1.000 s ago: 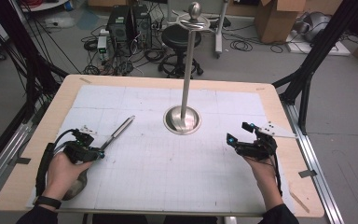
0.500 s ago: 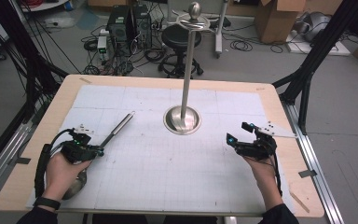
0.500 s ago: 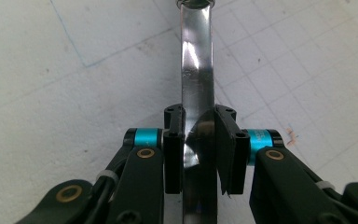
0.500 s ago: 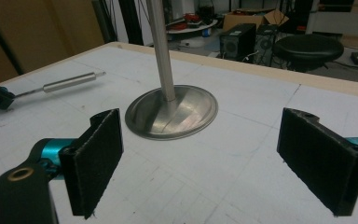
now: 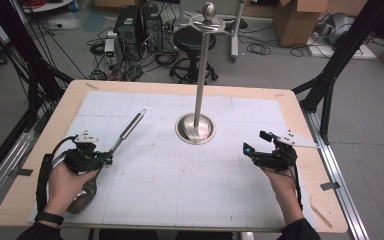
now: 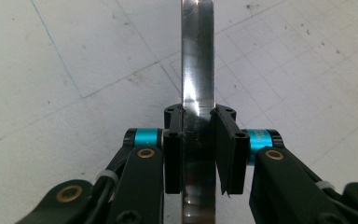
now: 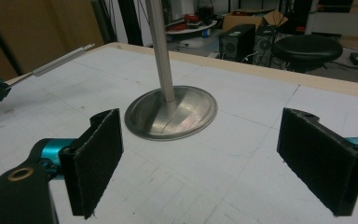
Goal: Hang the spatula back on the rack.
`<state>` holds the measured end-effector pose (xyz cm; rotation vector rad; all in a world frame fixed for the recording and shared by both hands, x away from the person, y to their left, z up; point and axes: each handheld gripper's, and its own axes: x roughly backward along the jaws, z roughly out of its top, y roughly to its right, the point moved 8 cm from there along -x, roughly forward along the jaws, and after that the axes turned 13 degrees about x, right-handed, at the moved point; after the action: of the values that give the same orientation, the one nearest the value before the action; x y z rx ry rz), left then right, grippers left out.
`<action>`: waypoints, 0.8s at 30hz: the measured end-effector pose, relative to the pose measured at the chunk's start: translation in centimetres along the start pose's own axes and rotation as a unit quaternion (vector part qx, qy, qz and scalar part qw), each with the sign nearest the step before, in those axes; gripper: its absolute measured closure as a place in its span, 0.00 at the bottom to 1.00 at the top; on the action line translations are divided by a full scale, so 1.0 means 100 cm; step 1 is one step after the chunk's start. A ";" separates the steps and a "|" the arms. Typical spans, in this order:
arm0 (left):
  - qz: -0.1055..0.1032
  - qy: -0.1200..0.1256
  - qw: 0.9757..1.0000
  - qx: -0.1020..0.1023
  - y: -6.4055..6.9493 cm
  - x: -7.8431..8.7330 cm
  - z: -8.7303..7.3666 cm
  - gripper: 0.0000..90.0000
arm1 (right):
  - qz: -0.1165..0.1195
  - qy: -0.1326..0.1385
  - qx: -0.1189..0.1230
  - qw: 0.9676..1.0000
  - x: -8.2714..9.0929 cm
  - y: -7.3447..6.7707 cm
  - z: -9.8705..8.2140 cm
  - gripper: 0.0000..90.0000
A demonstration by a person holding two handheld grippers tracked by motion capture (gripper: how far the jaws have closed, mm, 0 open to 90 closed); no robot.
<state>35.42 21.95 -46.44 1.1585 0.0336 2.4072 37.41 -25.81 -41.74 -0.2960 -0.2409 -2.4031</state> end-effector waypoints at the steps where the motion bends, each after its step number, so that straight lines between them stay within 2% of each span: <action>1: 0.000 0.007 1.000 -0.001 0.001 0.002 0.002 0.83 | 0.000 0.000 -0.001 1.000 0.000 0.000 0.000 0.15; 11: -0.011 0.030 0.999 -0.006 0.006 0.011 0.011 0.83 | 0.000 0.001 -0.002 1.000 0.000 0.000 0.000 0.15; 15: -0.024 0.043 0.999 -0.007 0.011 0.016 0.017 0.83 | -0.002 0.000 -0.001 1.000 0.000 0.001 0.000 0.15; 21: -0.030 0.070 0.997 -0.018 0.020 0.025 0.029 0.83 | -0.003 -0.001 -0.003 1.000 0.000 0.002 -0.001 0.15; 24: -0.040 0.089 0.995 -0.027 0.029 0.031 0.038 0.83 | -0.002 -0.001 -0.007 1.000 0.001 0.002 -0.001 0.15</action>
<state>35.42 20.05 -41.09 0.8981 0.0698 2.4184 37.48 -26.04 -41.78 -0.3046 -0.2268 -2.4087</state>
